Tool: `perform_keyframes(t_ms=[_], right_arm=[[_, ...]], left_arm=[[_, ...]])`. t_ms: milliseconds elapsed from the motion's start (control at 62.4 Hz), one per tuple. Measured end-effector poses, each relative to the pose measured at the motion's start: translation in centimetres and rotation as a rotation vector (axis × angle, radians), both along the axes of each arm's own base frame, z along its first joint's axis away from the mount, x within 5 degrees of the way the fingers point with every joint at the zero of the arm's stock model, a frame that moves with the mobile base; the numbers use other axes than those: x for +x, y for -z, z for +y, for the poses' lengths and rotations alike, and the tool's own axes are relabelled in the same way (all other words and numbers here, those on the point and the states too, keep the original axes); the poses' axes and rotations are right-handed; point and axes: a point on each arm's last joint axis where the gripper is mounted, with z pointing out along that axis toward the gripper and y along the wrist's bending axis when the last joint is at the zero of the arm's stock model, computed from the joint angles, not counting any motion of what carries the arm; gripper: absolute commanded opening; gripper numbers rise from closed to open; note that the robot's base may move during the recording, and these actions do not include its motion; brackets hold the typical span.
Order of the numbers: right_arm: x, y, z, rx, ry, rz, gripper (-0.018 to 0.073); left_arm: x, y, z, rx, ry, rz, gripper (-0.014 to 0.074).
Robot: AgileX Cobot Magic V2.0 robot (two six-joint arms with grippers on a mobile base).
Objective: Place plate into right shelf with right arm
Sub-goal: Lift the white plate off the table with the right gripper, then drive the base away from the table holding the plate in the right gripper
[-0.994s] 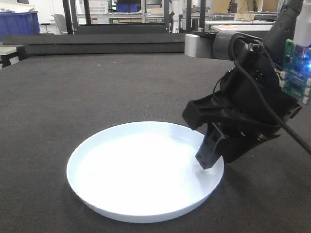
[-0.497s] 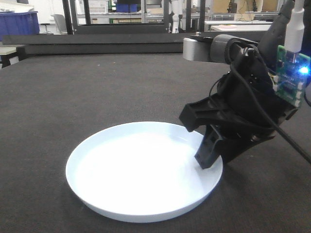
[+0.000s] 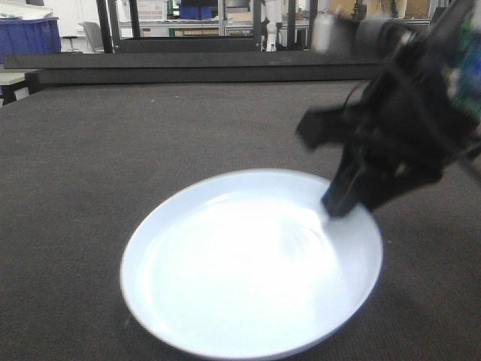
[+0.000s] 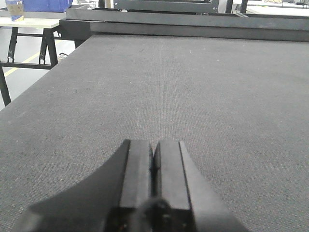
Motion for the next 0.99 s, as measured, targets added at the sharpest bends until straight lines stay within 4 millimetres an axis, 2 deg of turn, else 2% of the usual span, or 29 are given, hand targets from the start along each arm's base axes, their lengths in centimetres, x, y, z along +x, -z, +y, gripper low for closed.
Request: perform_keyframes(t_ms=[225, 305, 497, 690, 898, 994], right_arm=[[-3.7, -7.9, -2.6, 0.135, 0.017, -0.288, 0.0057], [-6.1, -10.8, -3.9, 0.184, 0.016, -0.423, 0.0057], [-11.5, -15.3, -7.1, 0.249, 0.009, -0.687, 0.0057], [-17.4, -17.0, -10.2, 0.334, 0.019, -0.898, 0.0057], [-22.3, -15.0, -12.7, 0.38, 0.01, -0.996, 0.0057], [-23.7, -13.8, -13.3, 0.397, 0.009, -1.028, 0.0057]], left_arm=[[0.0, 0.0, 0.0, 0.0, 0.0, 0.0, -0.0047], [0.0, 0.0, 0.0, 0.0, 0.0, 0.0, -0.0047], [0.0, 0.0, 0.0, 0.0, 0.0, 0.0, -0.0047], [0.0, 0.0, 0.0, 0.0, 0.0, 0.0, -0.0047], [0.0, 0.0, 0.0, 0.0, 0.0, 0.0, -0.0047], [0.0, 0.0, 0.0, 0.0, 0.0, 0.0, -0.0047]])
